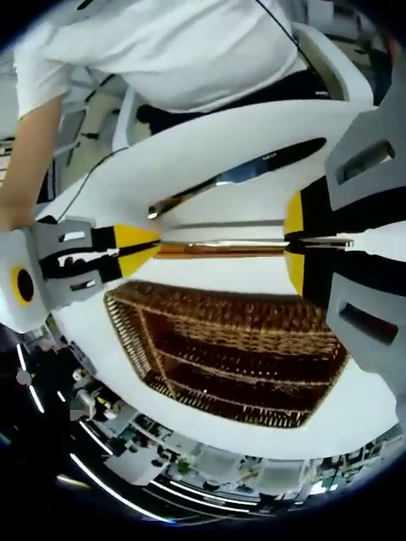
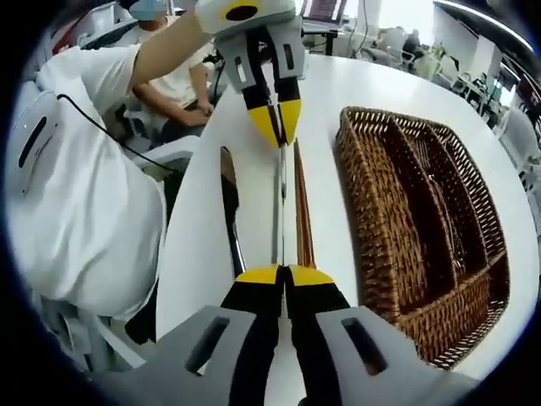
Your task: Arrange the knives, forks, and spoons in their matching storage slots by inserting each utensil handle-first until every utensil is classified and aligned in the correct compartment
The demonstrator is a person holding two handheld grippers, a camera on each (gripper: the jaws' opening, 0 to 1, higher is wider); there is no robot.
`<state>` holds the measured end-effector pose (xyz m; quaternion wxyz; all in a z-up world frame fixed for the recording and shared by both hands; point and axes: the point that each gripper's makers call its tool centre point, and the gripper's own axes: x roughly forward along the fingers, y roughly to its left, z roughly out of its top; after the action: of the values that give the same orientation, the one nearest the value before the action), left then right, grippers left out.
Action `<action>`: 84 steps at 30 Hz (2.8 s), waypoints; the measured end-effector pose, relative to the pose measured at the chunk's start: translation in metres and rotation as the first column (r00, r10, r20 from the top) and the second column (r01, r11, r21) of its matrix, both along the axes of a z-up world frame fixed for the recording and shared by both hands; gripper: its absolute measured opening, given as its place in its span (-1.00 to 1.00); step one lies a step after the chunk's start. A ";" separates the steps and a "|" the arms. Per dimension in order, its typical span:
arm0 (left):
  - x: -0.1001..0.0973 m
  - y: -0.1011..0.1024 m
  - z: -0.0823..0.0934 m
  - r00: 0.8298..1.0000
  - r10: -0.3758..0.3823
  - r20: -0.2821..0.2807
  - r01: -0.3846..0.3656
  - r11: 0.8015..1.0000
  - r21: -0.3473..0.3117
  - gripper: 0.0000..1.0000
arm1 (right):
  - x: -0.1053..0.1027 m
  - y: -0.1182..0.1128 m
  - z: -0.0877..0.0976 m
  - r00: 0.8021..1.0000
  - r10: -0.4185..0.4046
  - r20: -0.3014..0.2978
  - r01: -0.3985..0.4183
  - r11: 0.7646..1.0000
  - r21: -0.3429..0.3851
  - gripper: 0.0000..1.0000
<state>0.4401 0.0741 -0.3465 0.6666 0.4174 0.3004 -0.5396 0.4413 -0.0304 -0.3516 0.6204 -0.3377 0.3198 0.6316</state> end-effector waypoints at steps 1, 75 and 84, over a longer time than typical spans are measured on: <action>-0.001 -0.001 0.001 1.000 -0.001 0.005 0.001 1.000 0.002 -0.95 | 0.002 0.001 0.003 1.000 0.001 0.010 -0.001 1.000 0.001 -0.97; 0.145 0.013 -0.036 0.973 0.126 0.192 -0.137 0.990 0.045 -0.93 | 0.135 0.010 -0.036 0.973 -0.023 0.228 0.046 0.994 -0.095 -0.97; 0.142 0.012 -0.036 0.976 0.123 0.179 -0.133 0.990 0.041 -0.93 | 0.133 0.007 -0.038 0.974 -0.021 0.226 0.045 0.994 -0.099 -0.96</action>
<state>0.5822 0.0864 -0.3828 0.7128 0.4607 0.2805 -0.4483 0.5739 -0.0232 -0.3893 0.6446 -0.4331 0.2854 0.5616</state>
